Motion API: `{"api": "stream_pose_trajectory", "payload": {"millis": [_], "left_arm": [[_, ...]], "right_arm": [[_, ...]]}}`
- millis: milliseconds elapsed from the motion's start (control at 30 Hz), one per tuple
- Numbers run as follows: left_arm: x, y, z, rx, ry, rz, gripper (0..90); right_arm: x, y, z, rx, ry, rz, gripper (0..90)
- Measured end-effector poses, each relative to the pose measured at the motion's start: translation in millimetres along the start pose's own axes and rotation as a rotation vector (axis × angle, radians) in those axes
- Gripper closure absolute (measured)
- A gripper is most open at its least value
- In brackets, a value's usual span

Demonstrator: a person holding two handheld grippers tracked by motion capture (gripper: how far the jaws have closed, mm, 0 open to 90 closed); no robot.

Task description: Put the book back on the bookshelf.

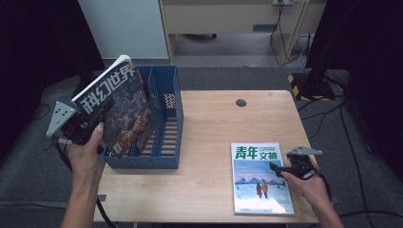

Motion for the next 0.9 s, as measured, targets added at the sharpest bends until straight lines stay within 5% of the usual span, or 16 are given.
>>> {"api": "stream_pose_trajectory", "payload": {"millis": [567, 900], "left_arm": [[13.6, -0.1, 6.5, -0.045, -0.001, -0.09, 82.4], [28.7, 3.4, 14.3, -0.04, -0.012, -0.082, 82.4]], "right_arm": [[-1.9, 2.1, 0.1, 0.01, 0.0, 0.002, 13.1], [-3.8, 2.7, -0.5, 0.008, 0.009, 0.003, 13.1]]}}
Point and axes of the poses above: each handheld gripper's, and its own axes: x roughly forward along the jaws, z roughly out of its underside, y roughly to its right, the point moved 2 cm from there along x, roughly forward along the jaws
